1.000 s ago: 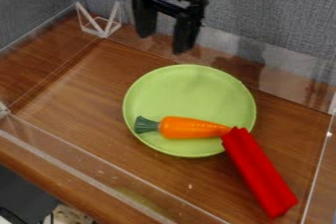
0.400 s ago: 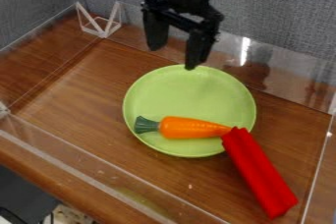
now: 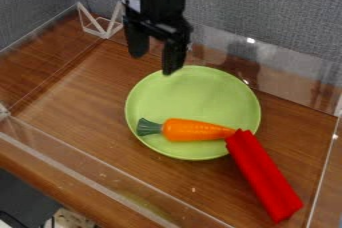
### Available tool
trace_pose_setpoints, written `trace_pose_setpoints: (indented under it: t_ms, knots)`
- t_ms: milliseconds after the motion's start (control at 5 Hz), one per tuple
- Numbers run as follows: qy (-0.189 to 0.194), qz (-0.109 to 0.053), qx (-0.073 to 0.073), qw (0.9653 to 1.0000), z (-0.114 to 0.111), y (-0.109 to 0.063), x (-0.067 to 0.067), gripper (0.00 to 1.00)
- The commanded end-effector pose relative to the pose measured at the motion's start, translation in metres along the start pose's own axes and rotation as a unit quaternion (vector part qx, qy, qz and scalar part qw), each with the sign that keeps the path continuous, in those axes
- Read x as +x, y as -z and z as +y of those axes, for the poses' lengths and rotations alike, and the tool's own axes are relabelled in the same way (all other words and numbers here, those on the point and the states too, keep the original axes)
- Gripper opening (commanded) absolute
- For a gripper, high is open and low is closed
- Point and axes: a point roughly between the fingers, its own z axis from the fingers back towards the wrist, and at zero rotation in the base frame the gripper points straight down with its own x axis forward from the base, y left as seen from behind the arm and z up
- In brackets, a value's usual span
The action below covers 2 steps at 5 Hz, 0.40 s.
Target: Move the carrot from the green plate to the table
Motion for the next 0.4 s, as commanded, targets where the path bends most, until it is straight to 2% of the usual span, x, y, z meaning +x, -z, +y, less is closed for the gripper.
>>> trace_pose_setpoints:
  t_ms: [0,200]
  knots:
    - [0.04,-0.03,0.011,0.9987,0.009,-0.004,0.02,1.0]
    - [0.083,-0.035,0.014,0.9959,0.008,0.005,0.032,1.0]
